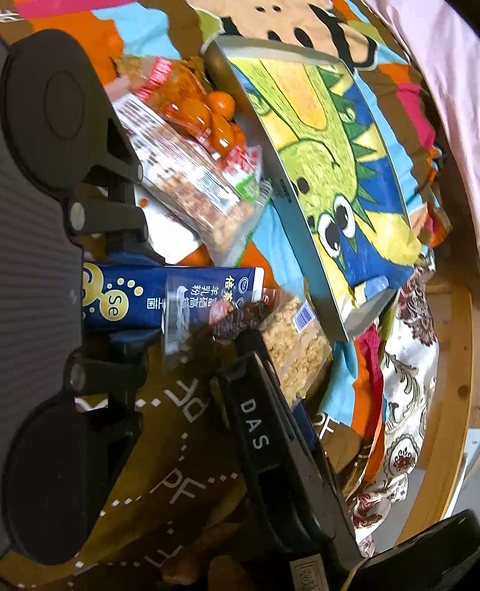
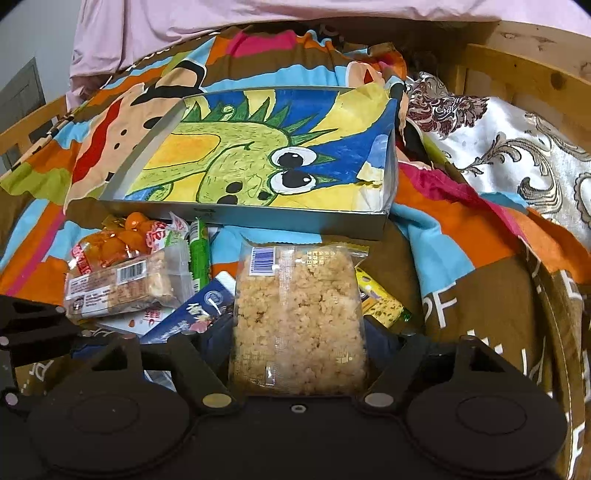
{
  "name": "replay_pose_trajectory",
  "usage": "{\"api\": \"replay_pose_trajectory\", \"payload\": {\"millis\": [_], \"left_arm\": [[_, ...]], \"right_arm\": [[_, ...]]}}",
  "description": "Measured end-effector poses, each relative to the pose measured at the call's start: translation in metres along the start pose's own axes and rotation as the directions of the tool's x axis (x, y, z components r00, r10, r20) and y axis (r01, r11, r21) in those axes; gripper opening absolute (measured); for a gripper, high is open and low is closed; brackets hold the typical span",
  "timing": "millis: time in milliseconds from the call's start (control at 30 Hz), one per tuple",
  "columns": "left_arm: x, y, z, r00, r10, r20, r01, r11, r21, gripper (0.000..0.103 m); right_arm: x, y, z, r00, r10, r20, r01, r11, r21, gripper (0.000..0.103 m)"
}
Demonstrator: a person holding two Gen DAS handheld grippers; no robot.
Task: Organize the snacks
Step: 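Lower the milk stick into the tray with the left tool while the right tool places the rice bag there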
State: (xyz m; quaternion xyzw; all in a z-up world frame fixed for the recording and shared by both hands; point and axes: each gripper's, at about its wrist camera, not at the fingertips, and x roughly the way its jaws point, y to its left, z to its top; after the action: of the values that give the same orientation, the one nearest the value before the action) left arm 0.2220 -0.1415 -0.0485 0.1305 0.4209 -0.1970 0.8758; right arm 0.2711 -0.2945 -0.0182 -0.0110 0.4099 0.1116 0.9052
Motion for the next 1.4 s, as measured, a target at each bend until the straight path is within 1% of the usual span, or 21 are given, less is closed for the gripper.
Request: {"api": "replay_pose_trajectory", "payload": {"millis": [133,267,400,467,567,600,667,767,900,967,1033,1100,1133,1200,1333,1400], "left_arm": [[-0.019,0.000,-0.005,1.000,0.021,-0.018,-0.021,0.999,-0.027,0.037],[-0.038,0.000,-0.011,0.999,0.039,-0.017,-0.040,0.997,-0.066,0.036],[-0.062,-0.006,-0.010,0.997,0.068,0.030,-0.066,0.994,-0.086,0.036],[-0.072,-0.009,-0.004,0.995,0.081,0.060,-0.074,0.992,-0.102,0.036],[-0.083,-0.009,0.006,0.987,0.107,0.121,-0.089,0.985,-0.146,0.036],[-0.086,-0.007,0.010,0.982,0.115,0.148,-0.089,0.981,-0.172,0.036],[-0.090,-0.003,0.020,0.967,0.139,0.213,-0.095,0.974,-0.207,0.036],[-0.088,0.009,0.043,0.941,0.184,0.283,-0.112,0.961,-0.252,0.036],[-0.065,0.031,0.076,0.915,0.242,0.324,-0.138,0.940,-0.311,0.036],[-0.047,0.047,0.094,0.906,0.262,0.333,-0.144,0.929,-0.340,0.036],[-0.030,0.061,0.106,0.896,0.274,0.349,-0.139,0.920,-0.366,0.036],[-0.010,0.075,0.119,0.894,0.283,0.347,-0.139,0.911,-0.388,0.036],[-0.001,0.080,0.123,0.894,0.292,0.339,-0.146,0.907,-0.396,0.036],[0.018,0.091,0.131,0.899,0.294,0.324,-0.152,0.904,-0.401,0.036],[0.050,0.102,0.140,0.910,0.293,0.294,-0.173,0.912,-0.373,0.036],[0.063,0.107,0.144,0.915,0.291,0.280,-0.176,0.911,-0.373,0.036]], "right_arm": [[-0.013,-0.004,0.002,0.999,0.025,0.029,-0.026,0.999,0.032,0.074],[-0.030,-0.008,0.006,0.995,0.049,0.084,-0.054,0.996,0.065,0.074],[-0.050,-0.011,0.014,0.982,0.073,0.173,-0.087,0.993,0.077,0.074],[-0.057,-0.012,0.017,0.973,0.067,0.222,-0.085,0.994,0.071,0.074],[-0.060,-0.015,0.022,0.957,0.051,0.287,-0.074,0.995,0.073,0.074],[-0.059,-0.017,0.026,0.950,0.046,0.308,-0.073,0.994,0.078,0.074],[-0.056,-0.020,0.032,0.931,0.034,0.364,-0.067,0.995,0.079,0.074],[-0.040,-0.022,0.045,0.888,0.003,0.461,-0.035,0.998,0.061,0.074],[-0.013,-0.030,0.062,0.855,-0.009,0.519,-0.024,0.998,0.056,0.074],[0.002,-0.034,0.073,0.853,-0.028,0.522,-0.006,0.998,0.064,0.074],[0.018,-0.041,0.084,0.851,-0.038,0.524,-0.024,0.993,0.112,0.074],[0.035,-0.050,0.094,0.858,-0.045,0.511,-0.060,0.981,0.186,0.074],[0.043,-0.052,0.097,0.864,-0.041,0.502,-0.067,0.978,0.197,0.074],[0.057,-0.054,0.102,0.869,-0.046,0.493,-0.054,0.981,0.188,0.074],[0.080,-0.059,0.111,0.885,-0.035,0.464,-0.063,0.979,0.193,0.074],[0.087,-0.056,0.113,0.898,-0.026,0.440,-0.058,0.983,0.176,0.074]]}}
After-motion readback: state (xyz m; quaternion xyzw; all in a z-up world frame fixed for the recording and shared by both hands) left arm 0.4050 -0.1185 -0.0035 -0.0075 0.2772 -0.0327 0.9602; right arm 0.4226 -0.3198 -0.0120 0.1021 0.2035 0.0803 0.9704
